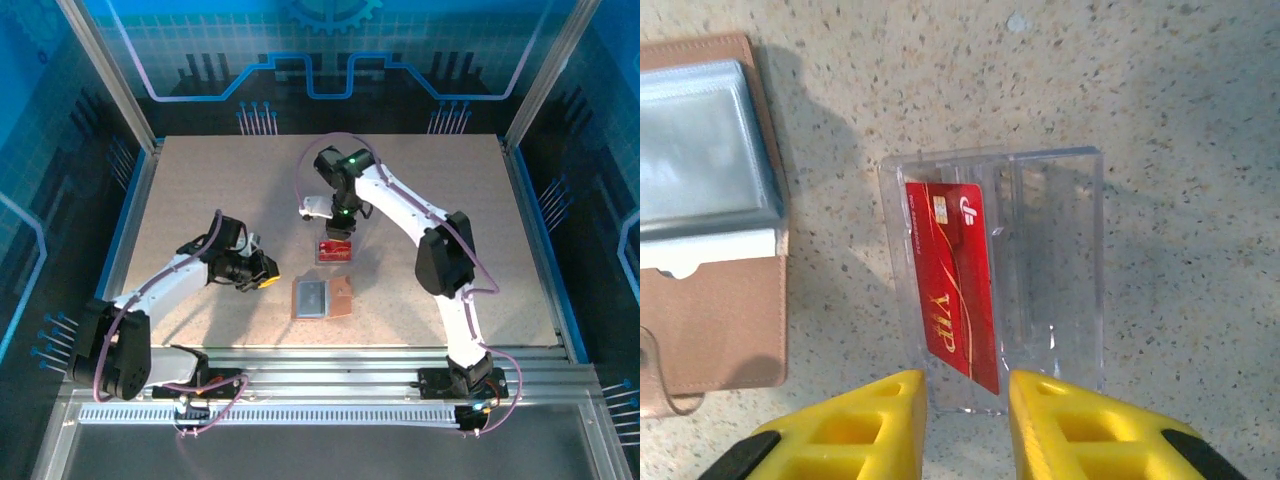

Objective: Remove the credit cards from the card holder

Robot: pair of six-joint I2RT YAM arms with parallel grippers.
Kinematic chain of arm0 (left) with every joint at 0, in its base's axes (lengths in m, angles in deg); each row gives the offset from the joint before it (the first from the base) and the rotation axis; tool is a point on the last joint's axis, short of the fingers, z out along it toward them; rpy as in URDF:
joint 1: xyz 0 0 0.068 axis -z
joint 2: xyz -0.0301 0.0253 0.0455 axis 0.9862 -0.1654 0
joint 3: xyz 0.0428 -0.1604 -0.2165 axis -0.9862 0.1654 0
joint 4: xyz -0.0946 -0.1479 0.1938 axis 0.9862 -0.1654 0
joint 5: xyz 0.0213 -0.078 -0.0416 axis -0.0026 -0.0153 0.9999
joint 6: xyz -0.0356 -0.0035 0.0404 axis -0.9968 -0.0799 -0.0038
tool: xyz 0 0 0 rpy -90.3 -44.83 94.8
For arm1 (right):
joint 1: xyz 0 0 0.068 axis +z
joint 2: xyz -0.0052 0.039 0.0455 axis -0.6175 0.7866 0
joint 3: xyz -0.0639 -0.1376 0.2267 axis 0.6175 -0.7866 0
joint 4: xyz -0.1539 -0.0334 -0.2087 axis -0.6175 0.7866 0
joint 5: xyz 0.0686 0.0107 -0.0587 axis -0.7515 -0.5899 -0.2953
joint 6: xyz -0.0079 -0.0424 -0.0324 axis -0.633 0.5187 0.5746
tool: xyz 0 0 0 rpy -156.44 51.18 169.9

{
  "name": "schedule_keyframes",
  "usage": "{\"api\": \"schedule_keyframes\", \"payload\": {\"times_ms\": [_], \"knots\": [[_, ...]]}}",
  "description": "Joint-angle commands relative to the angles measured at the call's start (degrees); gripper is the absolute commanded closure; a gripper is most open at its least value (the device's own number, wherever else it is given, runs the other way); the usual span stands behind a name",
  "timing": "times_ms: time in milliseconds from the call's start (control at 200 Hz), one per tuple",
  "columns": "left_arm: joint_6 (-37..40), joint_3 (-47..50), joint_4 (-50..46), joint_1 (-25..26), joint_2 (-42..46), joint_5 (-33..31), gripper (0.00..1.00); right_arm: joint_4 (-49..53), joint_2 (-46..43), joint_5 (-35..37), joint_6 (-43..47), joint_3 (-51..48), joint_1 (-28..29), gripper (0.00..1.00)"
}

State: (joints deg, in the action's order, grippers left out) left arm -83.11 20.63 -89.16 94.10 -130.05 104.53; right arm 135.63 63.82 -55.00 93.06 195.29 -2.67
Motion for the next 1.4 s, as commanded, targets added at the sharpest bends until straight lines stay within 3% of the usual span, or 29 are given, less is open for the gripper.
{"api": "schedule_keyframes", "payload": {"times_ms": [0,160,490,610,675,875,1096,1396], "knots": [[0.1,-1.28,1.81,0.81,-1.57,3.44,0.82,-4.03,-4.84,-2.98,-6.95,-4.02,0.44,0.71],[-1.14,-2.0,3.79,2.91,-3.68,3.44,0.83,-11.07,-10.07,-6.17,-20.63,-11.47,1.44,0.66],[-2.14,-3.83,5.47,6.56,-8.83,2.68,0.85,-28.73,-20.02,-9.22,-53.59,-31.81,5.37,0.68],[-1.83,-4.07,5.17,6.59,-10.26,2.3,0.85,-33.44,-21.47,-9.11,-68.4,-37.89,6.79,0.8],[-1.77,-4.05,5.31,6.56,-10.6,2.29,0.85,-35.67,-22.3,-9.16,-73.83,-40.32,8.04,0.81],[-1.93,-3.28,6.1,6.51,-11.55,2.24,0.85,-42.19,-23.76,-10.44,-83.01,-46.5,11.38,0.81],[-2.66,-1.31,7.85,6.37,-11.59,2.13,0.85,-44.36,-23.65,-9.18,-88.17,-47.92,14.5,0.83],[-4.01,2.66,10.64,4.01,-10.59,3.41,0.86,-50.21,-19.5,-12.69,-93.12,-49.38,15.38,0.86]]}}
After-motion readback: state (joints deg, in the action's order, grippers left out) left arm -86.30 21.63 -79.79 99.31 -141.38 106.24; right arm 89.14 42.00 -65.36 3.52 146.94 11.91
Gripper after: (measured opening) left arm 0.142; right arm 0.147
